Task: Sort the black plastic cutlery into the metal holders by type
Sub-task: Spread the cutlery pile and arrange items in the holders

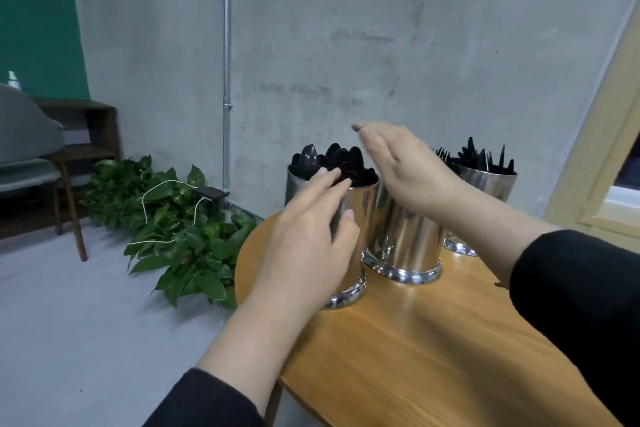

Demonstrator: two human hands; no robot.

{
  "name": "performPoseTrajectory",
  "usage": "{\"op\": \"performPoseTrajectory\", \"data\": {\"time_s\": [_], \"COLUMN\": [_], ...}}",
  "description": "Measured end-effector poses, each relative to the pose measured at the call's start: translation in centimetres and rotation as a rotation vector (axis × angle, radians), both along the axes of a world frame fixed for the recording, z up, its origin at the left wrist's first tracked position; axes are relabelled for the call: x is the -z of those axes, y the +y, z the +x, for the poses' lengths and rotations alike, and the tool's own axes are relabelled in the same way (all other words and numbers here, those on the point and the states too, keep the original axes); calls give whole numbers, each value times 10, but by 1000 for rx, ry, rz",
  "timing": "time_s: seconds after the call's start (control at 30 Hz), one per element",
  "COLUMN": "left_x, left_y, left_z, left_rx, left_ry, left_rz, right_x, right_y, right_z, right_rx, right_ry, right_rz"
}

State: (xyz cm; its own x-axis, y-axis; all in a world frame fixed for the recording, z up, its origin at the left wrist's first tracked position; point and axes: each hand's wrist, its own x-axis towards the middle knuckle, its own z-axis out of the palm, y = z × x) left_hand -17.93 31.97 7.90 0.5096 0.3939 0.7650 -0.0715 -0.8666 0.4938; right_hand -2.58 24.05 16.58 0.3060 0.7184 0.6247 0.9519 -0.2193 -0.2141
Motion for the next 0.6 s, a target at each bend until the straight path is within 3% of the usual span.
{"op": "performPoseTrajectory", "data": {"time_s": [0.13, 0.23, 0.37, 0.47, 0.6], "left_x": [-2, -3, -4, -3, 21], "left_y": [-32, -66, -128, -167, -189], "left_z": [13, 30, 74, 127, 192], "left_rx": [12, 155, 334, 394, 417], "left_ry": [-179, -172, 155, 501, 682], "left_rz": [34, 90, 110, 314, 400], "right_x": [11, 52, 108, 122, 129], "right_y": [-69, -158, -292, -359, -394], "right_z": [9, 20, 47, 67, 80], "right_rx": [93, 209, 520, 699, 760], "right_ry": [77, 69, 97, 132, 190], "right_rz": [238, 200, 119, 55, 8]}}
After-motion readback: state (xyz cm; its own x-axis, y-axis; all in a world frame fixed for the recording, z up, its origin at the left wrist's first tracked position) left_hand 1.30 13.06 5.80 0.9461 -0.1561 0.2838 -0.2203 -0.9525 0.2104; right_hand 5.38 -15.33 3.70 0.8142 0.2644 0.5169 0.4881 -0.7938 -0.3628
